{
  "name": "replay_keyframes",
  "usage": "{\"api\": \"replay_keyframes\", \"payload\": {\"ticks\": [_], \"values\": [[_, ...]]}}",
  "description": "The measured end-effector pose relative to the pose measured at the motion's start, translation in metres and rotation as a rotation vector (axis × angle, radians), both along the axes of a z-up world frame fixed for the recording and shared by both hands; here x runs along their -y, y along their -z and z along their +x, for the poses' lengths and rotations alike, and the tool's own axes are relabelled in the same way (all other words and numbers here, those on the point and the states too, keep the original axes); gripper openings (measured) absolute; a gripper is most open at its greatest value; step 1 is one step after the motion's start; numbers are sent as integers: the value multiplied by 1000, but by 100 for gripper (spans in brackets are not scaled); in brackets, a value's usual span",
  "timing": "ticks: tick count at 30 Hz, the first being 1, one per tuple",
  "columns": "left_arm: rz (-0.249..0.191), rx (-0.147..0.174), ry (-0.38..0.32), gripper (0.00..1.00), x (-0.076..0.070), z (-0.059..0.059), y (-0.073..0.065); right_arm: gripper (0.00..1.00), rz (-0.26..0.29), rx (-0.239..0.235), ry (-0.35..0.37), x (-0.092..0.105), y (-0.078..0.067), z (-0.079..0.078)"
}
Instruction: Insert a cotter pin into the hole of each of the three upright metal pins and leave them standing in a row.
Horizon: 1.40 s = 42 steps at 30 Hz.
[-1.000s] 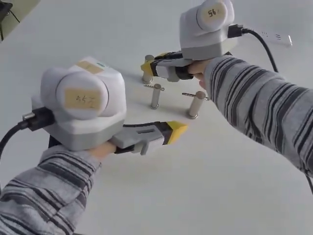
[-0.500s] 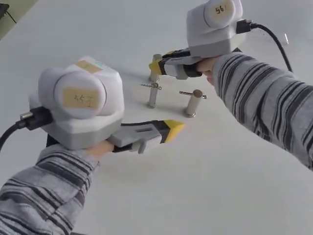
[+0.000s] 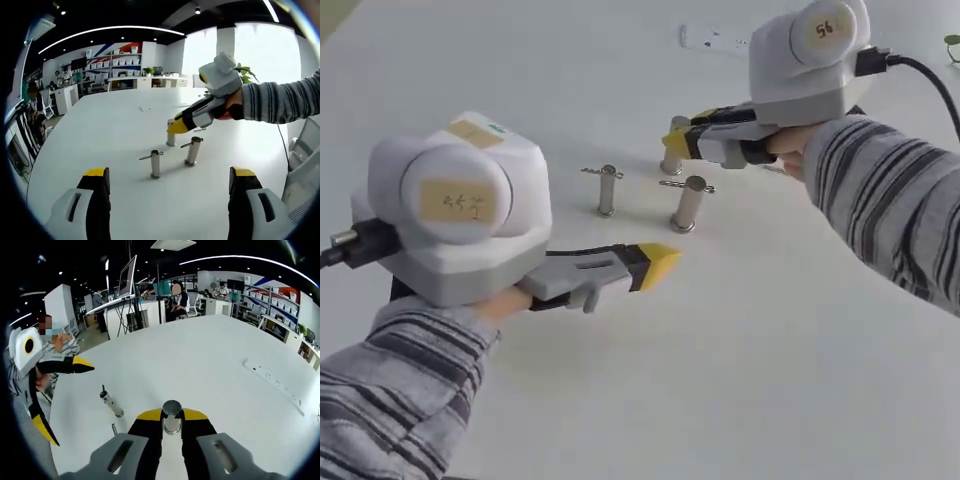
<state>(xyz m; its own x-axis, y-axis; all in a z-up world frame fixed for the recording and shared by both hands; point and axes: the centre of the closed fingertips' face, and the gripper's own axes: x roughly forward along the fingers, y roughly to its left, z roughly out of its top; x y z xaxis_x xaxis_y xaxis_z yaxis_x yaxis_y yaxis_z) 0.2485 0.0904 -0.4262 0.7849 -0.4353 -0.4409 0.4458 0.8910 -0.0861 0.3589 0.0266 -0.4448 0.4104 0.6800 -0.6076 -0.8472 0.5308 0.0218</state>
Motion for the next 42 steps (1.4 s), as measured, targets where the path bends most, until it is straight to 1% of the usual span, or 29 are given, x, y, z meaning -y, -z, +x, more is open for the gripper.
{"api": "replay_keyframes", "payload": {"ticks": [2, 4, 8, 10, 12, 16, 18, 20, 23, 27, 29, 32, 33, 37, 39, 42], "values": [[-2, -2, 2, 99, 1, 0, 0, 8, -3, -3, 10, 8, 0, -2], [1, -7, 4, 99, 1, -1, 1, 8, -3, -3, 24, 18, 0, 2], [3, -11, 9, 99, 2, -2, 2, 8, -10, -2, 52, 38, 0, -5], [3, -9, 12, 99, 2, -2, 2, 8, -7, -4, 59, 45, 0, -8], [6, -8, 16, 99, 3, -2, 2, 8, -3, -6, 67, 54, 1, -7], [3, -10, 20, 99, 4, -2, 2, 8, -16, -5, 73, 67, 3, -19], [3, -9, 22, 99, 5, -2, 2, 8, -22, -7, 70, 73, 4, -19], [3, -7, 25, 99, 5, -2, 2, 8, -26, -6, 68, 78, 4, -23], [4, -9, 27, 99, 5, -2, 3, 8, -35, -11, 63, 83, 5, -29], [7, -10, 29, 99, 6, -2, 4, 8, -67, -1, 44, 84, 6, -42], [8, -9, 31, 99, 6, -2, 4, 8, -71, 1, 42, 84, 7, -45], [11, -11, 30, 99, 6, -2, 5, 8, -65, 0, 39, 82, 7, -54], [11, -11, 30, 99, 6, -2, 5, 8, -63, -1, 38, 82, 7, -53], [10, -7, 29, 99, 5, -1, 4, 8, -51, -5, 34, 79, 7, -63], [10, -8, 30, 99, 6, -1, 4, 8, -50, -5, 27, 75, 8, -69], [9, -8, 30, 99, 5, -1, 4, 8, -37, -16, 25, 70, 9, -76]]}}
